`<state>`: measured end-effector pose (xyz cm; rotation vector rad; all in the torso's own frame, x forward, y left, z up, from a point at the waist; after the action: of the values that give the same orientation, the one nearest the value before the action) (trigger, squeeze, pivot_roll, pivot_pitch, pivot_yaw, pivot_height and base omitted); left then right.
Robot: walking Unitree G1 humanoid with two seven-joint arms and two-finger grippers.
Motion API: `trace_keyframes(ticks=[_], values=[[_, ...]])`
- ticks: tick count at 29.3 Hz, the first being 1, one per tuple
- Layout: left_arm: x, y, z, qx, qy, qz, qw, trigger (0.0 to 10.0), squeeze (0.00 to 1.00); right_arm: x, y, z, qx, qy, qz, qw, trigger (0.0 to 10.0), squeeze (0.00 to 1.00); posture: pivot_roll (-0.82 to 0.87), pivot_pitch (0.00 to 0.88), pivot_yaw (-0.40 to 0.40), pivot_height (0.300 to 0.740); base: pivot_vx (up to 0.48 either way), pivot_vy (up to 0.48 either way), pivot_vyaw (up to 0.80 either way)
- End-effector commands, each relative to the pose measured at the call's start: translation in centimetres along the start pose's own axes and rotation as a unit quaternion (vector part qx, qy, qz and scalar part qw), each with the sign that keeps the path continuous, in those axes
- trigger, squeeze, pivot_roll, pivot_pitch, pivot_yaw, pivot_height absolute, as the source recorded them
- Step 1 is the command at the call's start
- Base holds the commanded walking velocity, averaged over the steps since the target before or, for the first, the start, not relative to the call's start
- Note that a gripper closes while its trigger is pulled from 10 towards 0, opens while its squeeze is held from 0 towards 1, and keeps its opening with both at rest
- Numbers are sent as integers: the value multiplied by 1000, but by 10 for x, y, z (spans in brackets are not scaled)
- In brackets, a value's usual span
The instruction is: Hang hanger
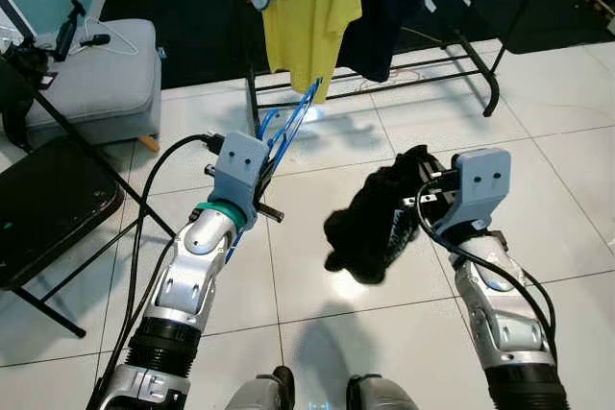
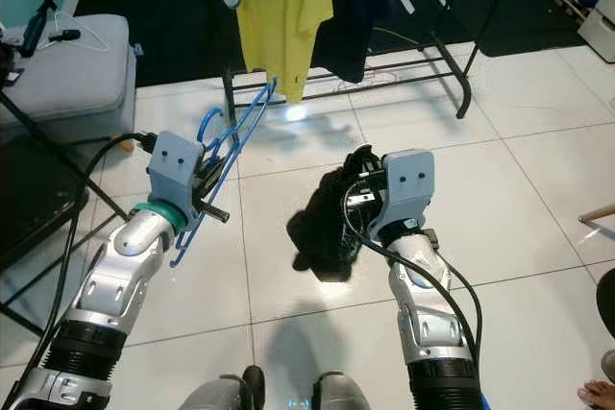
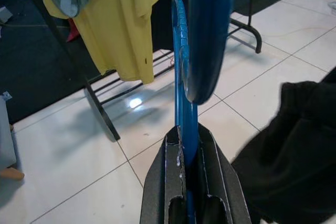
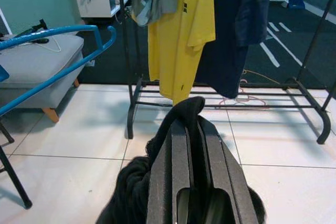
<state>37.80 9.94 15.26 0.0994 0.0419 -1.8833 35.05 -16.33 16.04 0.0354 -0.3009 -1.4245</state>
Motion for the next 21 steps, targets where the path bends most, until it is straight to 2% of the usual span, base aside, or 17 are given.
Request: trace_keyframes(ticks=[1, 7, 16, 21], values=[[-2, -2, -8, -11, 3, 2, 1000, 10000, 0, -2, 1, 7, 16, 3, 2, 1000, 10000, 0, -107, 63, 102, 740, 0, 0, 0], [-1, -3, -7, -8, 6, 2, 1000, 10000, 0, -2, 1, 7, 16, 3, 2, 1000, 10000, 0, -107, 63, 101, 740, 0, -162, 0], [-1, -2, -7, -9, 5, 3, 1000, 10000, 0, -2, 0, 7, 16, 4, 2, 1000, 10000, 0, -107, 65, 102, 740, 0, -424, 0], [-1, -2, -9, -19, 2, 4, 1000, 10000, 0, -3, 0, 7, 16, 4, 3, 1000, 10000, 0, -106, 65, 101, 740, 0, 0, 0]])
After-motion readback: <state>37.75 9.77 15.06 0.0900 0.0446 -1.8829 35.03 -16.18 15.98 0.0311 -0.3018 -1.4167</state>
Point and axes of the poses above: a point about 5 cm out from each wrist's last joint towards the gripper, its own y axis pointing out of the wrist towards the gripper, its own z axis along the axis of the wrist's last joint, x = y × z, the point moved 5 cm from there along y, pointing out of the wrist towards the gripper, and after that the axes turned 6 degrees about -y, right-handed, at the moved point
